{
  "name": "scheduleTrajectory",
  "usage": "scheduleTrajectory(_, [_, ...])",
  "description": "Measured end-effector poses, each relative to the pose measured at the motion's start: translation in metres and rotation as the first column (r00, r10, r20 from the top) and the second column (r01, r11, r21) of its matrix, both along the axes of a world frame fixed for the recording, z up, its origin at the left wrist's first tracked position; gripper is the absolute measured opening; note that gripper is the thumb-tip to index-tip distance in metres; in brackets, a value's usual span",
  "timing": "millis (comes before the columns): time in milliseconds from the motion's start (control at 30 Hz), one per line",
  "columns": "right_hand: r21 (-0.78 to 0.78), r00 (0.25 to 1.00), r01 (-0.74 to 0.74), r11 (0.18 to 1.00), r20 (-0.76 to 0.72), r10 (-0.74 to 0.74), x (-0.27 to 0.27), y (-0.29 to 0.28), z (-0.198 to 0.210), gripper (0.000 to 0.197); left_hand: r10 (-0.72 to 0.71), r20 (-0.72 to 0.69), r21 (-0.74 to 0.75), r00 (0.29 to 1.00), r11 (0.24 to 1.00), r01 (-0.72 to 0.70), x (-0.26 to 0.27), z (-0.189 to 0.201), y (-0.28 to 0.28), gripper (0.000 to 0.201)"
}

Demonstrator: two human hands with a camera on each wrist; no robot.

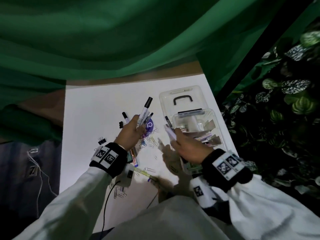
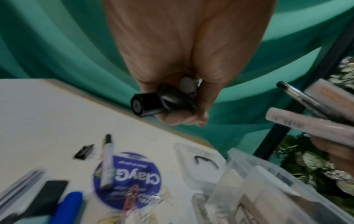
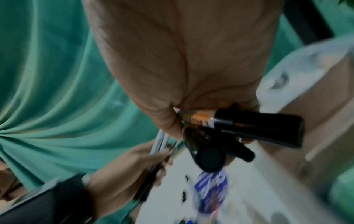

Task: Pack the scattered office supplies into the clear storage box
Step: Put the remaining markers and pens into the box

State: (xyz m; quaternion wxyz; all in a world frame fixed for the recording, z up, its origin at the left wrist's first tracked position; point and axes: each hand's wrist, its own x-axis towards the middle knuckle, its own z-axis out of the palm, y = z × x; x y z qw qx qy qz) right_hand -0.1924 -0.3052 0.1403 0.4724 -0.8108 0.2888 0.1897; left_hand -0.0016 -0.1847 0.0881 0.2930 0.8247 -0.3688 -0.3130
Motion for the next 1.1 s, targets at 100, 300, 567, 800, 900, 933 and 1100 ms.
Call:
scheduleTrajectory(100, [-0.296, 0.963, -0.233, 0.926, -0.205, 0.177, -0.028, -0.051, -0.002, 0.029, -0.079, 0.015, 0.040, 0.997, 0.996, 0.078, -0.016, 0.003, -0.018, 0.021])
scheduleTrajectory(300, [-0.471, 0.789, -0.582, 0.663, -0.524, 0.321, -0.033, -0.079, -0.048, 0.039, -0.323, 0.023, 0.095, 0.946, 0.943, 0.320, -0.058, 0.003, -0.056, 0.010])
scheduleTrajectory(567, [-0.638, 0.973, 0.041, 0.769, -0.150, -0.176, -0.095, -0.080, -0.061, 0.045, -0.625, 0.189, 0.364, 0.758, 0.761, 0.537, -0.113, -0.007, -0.107, 0.026])
scheduleTrajectory(800, [-0.439, 0.933, 0.240, 0.866, -0.141, -0.330, -0.109, -0.063, -0.069, 0.071, -0.706, 0.181, 0.296, 0.685, 0.703, 0.647, -0.141, -0.010, -0.128, 0.046])
scheduleTrajectory(900, [-0.641, 0.975, 0.187, 0.745, 0.029, -0.220, -0.098, -0.043, -0.050, 0.069, -0.512, 0.160, 0.004, 0.844, 0.855, 0.518, -0.125, -0.008, -0.100, 0.033])
scheduleTrajectory(933, [-0.670, 0.980, 0.197, 0.716, 0.126, -0.151, -0.089, -0.030, -0.041, 0.063, -0.391, 0.148, -0.080, 0.908, 0.911, 0.405, -0.114, -0.010, -0.086, 0.026])
scheduleTrajectory(1100, [-0.487, 0.983, -0.062, 0.871, 0.124, 0.139, -0.040, 0.046, -0.040, 0.020, 0.113, 0.176, 0.007, 0.978, 0.993, -0.116, -0.037, -0.056, -0.008, 0.013])
